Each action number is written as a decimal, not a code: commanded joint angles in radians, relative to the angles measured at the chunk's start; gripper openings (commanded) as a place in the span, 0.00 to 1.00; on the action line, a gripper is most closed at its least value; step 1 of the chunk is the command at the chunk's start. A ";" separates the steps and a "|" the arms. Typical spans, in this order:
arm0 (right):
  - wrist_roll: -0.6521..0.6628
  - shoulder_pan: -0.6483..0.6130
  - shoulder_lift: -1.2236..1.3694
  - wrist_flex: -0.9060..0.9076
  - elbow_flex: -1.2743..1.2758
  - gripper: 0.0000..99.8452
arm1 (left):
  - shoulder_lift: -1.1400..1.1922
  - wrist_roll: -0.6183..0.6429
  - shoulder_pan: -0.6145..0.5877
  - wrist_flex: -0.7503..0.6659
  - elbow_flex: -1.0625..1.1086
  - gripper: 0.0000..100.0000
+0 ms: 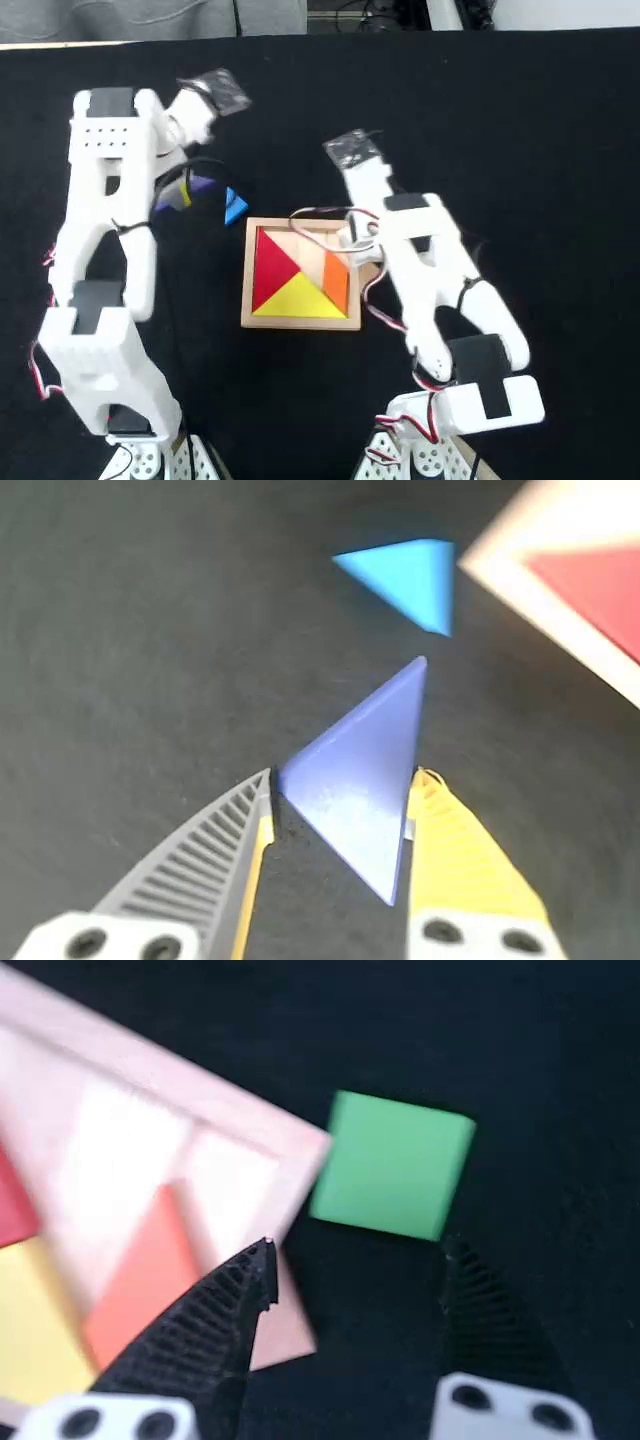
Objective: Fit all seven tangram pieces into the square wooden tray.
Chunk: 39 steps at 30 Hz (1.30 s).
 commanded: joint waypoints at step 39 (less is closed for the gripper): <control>-0.442 0.588 -0.053 -0.080 -0.154 0.26 | 0.261 -0.310 0.588 -0.347 -0.005 0.16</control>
